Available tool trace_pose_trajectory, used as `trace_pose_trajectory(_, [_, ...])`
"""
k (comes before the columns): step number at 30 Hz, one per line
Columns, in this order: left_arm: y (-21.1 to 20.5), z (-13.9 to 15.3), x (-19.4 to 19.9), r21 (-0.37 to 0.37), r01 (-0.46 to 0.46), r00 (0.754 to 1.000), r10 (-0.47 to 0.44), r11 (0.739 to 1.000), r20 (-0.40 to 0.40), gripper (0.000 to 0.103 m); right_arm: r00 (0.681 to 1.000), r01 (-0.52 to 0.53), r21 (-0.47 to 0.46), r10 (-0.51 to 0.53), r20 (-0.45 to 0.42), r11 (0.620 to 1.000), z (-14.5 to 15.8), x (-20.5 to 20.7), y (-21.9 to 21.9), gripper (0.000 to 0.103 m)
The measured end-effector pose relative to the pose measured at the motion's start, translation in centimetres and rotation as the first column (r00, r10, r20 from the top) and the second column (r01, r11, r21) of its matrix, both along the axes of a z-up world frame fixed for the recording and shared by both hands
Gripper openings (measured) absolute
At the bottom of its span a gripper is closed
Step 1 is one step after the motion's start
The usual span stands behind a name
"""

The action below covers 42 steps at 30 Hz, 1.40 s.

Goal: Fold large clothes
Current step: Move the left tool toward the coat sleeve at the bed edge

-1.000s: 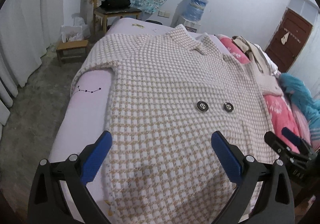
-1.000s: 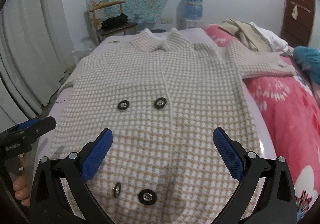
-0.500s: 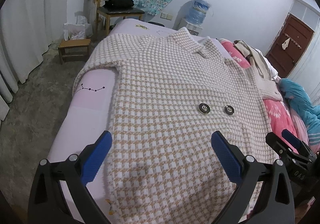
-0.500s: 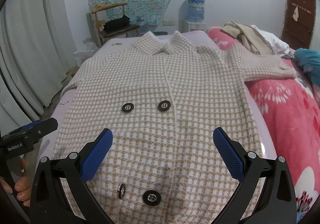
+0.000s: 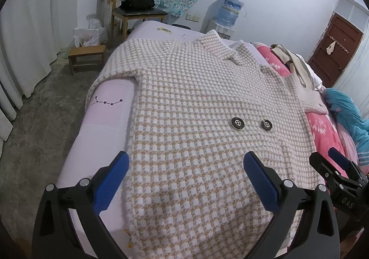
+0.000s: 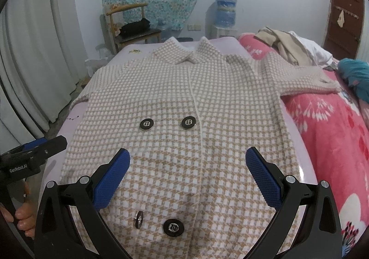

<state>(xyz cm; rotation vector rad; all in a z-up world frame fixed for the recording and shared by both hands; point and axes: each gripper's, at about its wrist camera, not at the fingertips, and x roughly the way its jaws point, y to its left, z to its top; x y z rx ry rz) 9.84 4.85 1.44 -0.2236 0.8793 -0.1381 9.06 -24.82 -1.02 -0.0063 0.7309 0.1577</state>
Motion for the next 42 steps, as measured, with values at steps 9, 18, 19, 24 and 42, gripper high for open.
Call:
trace_pose_trajectory(9, [0.18, -0.17, 0.03, 0.013, -0.006, 1.0, 0.006, 1.0, -0.003, 0.098, 1.0, -0.007, 0.008, 0.007, -0.015, 1.0, -0.18, 0.0, 0.02, 0.096])
trace_pose_trajectory(18, [0.41, -0.19, 0.04, 0.016, -0.012, 1.0, 0.012, 1.0, -0.005, 0.098, 0.999, -0.015, 0.02, 0.016, -0.032, 1.0, -0.37, 0.2, -0.11, 0.096])
trace_pose_trajectory(19, [0.41, -0.21, 0.05, 0.016, -0.013, 1.0, 0.013, 1.0, -0.006, 0.098, 0.999, -0.017, 0.021, 0.018, -0.034, 1.0, -0.39, 0.21, -0.12, 0.096])
trace_pose_trajectory(24, [0.45, -0.17, 0.13, 0.015, -0.013, 1.0, 0.013, 1.0, -0.007, 0.098, 0.999, -0.021, 0.025, 0.022, -0.037, 0.999, -0.39, 0.29, -0.05, 0.096])
trace_pose_trajectory(42, [0.41, -0.12, 0.11, 0.024, -0.017, 1.0, 0.017, 1.0, -0.005, 0.098, 0.999, -0.022, 0.027, 0.023, -0.039, 0.999, -0.43, 0.17, 0.1, 0.096])
